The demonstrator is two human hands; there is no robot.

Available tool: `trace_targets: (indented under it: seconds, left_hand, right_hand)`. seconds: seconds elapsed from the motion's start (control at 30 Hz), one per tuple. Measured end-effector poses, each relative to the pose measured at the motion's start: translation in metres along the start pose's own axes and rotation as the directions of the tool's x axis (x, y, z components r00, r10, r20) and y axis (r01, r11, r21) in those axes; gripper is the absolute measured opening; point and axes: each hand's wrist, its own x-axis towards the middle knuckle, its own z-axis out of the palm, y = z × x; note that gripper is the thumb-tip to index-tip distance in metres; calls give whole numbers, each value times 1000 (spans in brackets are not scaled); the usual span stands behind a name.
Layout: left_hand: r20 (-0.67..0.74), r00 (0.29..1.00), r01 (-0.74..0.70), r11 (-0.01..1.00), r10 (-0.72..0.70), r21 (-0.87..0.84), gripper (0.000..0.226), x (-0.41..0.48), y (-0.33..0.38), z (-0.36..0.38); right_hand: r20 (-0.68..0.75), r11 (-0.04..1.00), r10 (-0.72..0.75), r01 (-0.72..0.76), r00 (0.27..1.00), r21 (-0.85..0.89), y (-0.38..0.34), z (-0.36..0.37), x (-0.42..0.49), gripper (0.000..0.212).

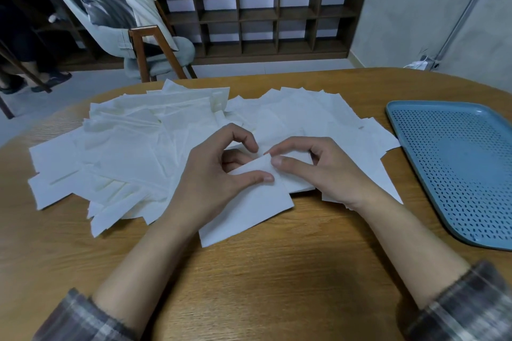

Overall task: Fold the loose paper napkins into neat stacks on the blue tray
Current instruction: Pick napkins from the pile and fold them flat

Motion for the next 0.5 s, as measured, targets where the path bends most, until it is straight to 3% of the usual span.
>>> trace_targets:
  seconds: [0.13,0.27,0.37,0.5]
  left_hand:
    - [-2,999,-33,997,33,76,45,0,1,4]
    - [-42,999,-19,990,26,141,39,3,0,-2]
    - [-106,994,46,998,-42,35,26,6,0,-10]
    - [-162,986,25,996,-39,-91,14,8,1,-17]
  right_hand:
    - [-41,997,17,-20,999,-72,3,2,1,7]
    - [-155,999,47,-48,987,-2,6,-1,3,4]
    - [-219,993,83,-63,972,98,8,-6,4,6]
    - [-255,989,100,-68,962,130,9,-11,5,8]
